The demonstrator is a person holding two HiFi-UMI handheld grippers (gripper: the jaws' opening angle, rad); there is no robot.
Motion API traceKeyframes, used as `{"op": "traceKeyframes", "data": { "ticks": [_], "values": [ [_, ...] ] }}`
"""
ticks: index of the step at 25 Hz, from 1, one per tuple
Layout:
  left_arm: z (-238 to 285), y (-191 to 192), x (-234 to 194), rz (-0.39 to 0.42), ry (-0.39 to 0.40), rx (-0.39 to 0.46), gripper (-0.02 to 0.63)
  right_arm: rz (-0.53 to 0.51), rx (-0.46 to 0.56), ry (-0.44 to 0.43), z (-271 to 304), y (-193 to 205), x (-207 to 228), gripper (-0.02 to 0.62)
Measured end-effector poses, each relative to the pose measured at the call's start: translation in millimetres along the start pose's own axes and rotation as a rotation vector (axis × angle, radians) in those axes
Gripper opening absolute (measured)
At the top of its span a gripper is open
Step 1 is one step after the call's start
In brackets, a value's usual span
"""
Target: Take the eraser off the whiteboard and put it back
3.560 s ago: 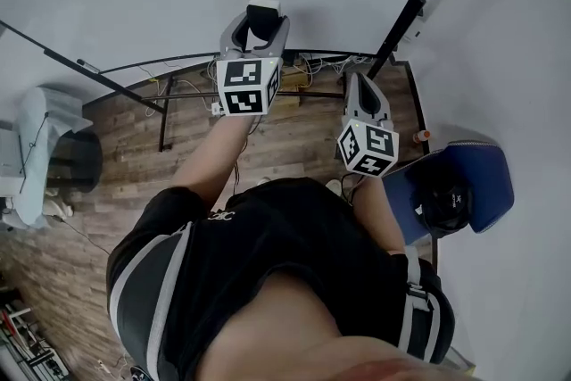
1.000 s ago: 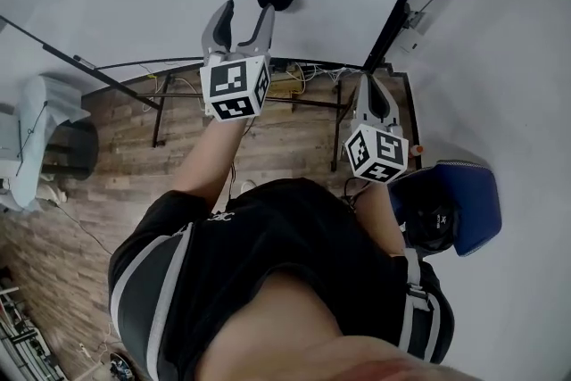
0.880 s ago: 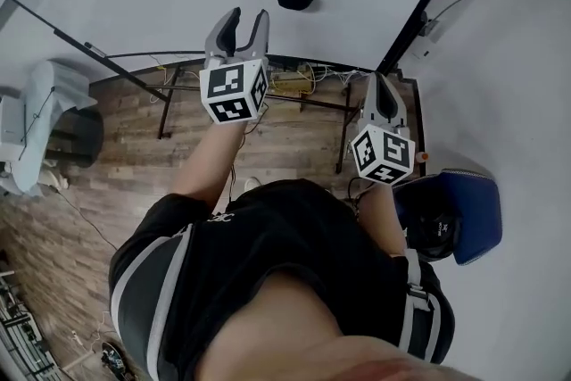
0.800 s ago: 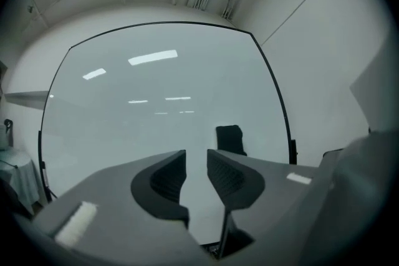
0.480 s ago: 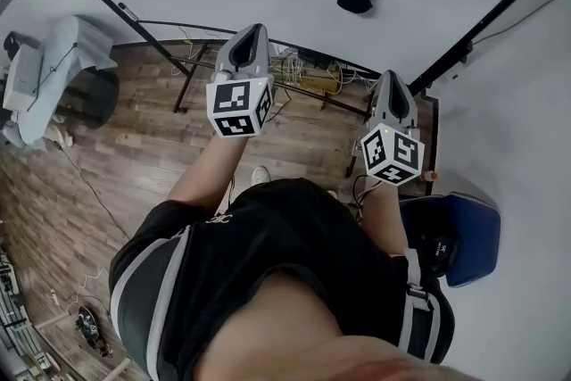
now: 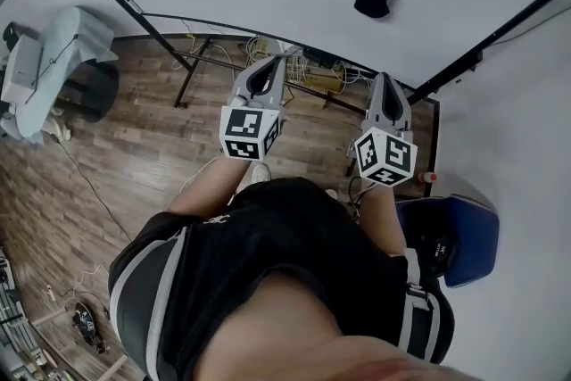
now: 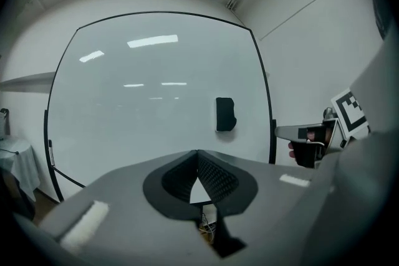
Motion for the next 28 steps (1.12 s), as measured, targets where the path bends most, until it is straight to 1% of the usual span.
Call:
{"op": "traceKeyframes", "data": {
  "ticks": [3, 5, 10, 16, 28],
  "values": [
    [2.2, -0.3, -1.6, -0.001, 0.019, -0.003, 0.011, -0.012, 0.029, -0.031, -0.8, -3.0, -8.7, 0.005],
    [4.1, 0.0, -2.2, -0.005, 0.029, -0.007, 0.011, -0.010, 0.027, -0.039, -0.5, -2.8, -12.4, 0.005],
    [7.8, 3.3, -3.4, -0.031, 0.055, -0.022, 0.011, 0.006, 0.006, -0.025, 0.0, 1.8, -16.5, 0.005],
    [12.4, 0.4, -7.4, -0.049, 0.055, -0.022, 0.011, 0.010, -0.001, -0.013, -2.0, 3.2, -17.5, 0.005],
    [7.8, -0.5, 2.6, -0.053, 0.072, -0.033, 0.011, 0.022, 0.003, -0.013, -15.3, 1.3, -17.1, 0.005]
  ]
}}
Point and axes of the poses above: the fingertips, and each gripper's own axes: z forward along the fingers, x to its right, y out of its underside, the point moved 6 cm from there along -z, backward along the fingers, and after that the axes turned 4 degrees about -z, right-handed, at the moved point
